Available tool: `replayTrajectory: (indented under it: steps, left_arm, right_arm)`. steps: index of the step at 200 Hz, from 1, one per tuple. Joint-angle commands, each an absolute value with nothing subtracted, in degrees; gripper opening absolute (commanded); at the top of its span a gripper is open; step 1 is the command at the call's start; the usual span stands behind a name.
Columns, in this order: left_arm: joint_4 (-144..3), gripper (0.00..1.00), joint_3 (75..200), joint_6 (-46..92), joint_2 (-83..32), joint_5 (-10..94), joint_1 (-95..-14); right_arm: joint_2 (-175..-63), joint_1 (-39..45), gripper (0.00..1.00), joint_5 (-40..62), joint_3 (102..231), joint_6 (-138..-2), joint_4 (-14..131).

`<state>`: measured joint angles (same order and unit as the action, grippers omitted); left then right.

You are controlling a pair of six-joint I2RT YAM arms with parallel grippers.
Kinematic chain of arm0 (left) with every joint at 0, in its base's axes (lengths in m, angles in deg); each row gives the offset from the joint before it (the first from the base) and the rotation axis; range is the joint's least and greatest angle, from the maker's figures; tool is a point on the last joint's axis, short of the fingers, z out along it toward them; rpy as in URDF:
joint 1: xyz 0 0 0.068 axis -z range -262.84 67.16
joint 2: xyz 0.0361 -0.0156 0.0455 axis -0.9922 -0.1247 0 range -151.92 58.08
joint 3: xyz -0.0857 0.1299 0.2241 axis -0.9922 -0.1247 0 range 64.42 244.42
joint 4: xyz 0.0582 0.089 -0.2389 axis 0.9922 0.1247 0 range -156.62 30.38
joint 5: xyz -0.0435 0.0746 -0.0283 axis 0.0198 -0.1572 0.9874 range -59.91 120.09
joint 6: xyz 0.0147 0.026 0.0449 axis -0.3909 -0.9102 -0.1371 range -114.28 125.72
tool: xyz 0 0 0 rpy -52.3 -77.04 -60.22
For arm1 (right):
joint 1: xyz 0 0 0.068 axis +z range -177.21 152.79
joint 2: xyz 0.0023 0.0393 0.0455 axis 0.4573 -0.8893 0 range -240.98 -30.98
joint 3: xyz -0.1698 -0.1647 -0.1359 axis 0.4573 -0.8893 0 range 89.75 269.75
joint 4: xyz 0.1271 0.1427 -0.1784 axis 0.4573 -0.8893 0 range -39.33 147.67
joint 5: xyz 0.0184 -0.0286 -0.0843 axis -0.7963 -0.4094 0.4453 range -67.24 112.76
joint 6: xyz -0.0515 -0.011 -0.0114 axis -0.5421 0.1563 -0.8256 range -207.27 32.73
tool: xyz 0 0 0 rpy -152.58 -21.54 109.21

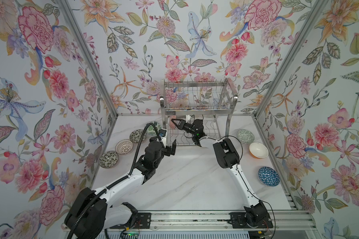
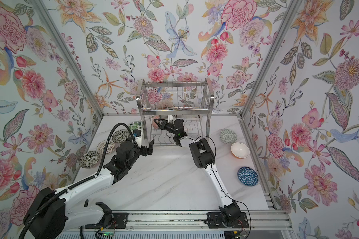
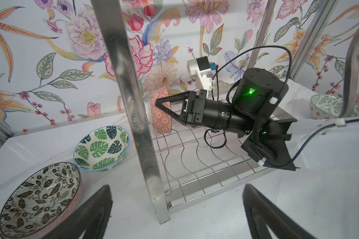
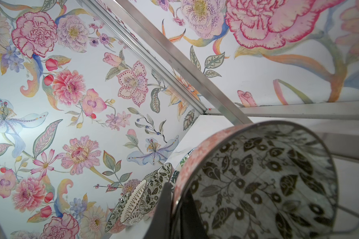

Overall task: Load bowls into a dish rack
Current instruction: Place the bowl in the dish rack.

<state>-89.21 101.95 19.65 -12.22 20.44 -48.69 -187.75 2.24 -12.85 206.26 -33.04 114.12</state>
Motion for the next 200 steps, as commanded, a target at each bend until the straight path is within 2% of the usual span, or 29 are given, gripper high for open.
replayTrajectory:
  steps: [1,73,200]
  left_arm:
    - [-88.33,0.99,103.68,20.22,-12.93,19.72,-48.04]
    - [-87.28,0.99,103.93,20.05,-12.32,19.28,-47.85]
    - [-85.96,0.99,103.61,20.31,-10.56,18.48,-47.67]
  right_arm:
    - [-185.73,0.91,0.0,-12.58,204.49,-33.72,113.67]
    - [-183.82,0.75,0.04,-13.36,202.29,-36.19,112.16]
    - [-181.44,0.65,0.18,-14.04,200.03,-37.1,111.37]
